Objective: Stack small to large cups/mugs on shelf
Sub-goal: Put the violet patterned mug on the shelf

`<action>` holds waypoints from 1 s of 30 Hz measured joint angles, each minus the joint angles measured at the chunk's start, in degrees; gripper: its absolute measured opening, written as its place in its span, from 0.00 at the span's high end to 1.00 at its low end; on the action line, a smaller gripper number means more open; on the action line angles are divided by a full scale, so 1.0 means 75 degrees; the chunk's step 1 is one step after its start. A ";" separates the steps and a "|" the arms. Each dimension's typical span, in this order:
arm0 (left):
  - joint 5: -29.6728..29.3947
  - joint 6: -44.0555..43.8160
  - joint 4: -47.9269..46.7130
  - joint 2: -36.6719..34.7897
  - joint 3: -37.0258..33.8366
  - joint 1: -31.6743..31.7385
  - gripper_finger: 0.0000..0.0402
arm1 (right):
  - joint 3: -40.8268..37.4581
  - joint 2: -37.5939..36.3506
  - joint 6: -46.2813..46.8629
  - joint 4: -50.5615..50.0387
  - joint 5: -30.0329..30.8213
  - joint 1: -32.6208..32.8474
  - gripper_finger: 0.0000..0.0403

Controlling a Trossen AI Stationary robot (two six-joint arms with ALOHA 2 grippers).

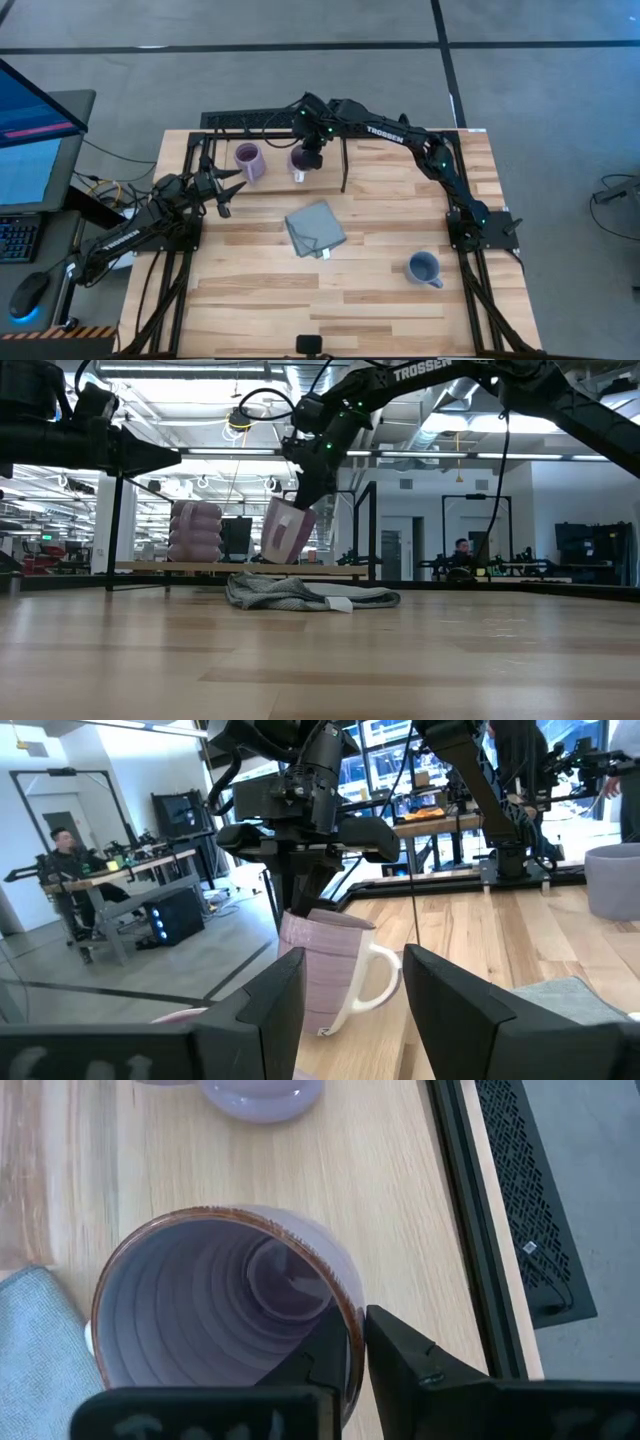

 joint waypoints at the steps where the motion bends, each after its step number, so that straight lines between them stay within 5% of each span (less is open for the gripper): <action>1: 0.0022 -0.0018 0.0004 0.0000 0.0000 0.0000 0.60 | 0.0000 0.0003 -0.0005 0.0017 -0.0011 0.0000 0.86; 21: 0.0087 -0.0092 0.0025 0.0003 0.0000 0.0000 0.60 | -0.0059 0.0015 -0.0005 0.0161 -0.0050 -0.0005 0.86; 30: 0.0087 -0.0134 0.0033 0.0003 0.0000 0.0000 0.60 | -0.0070 0.0015 0.0141 0.0306 -0.0065 0.0000 0.76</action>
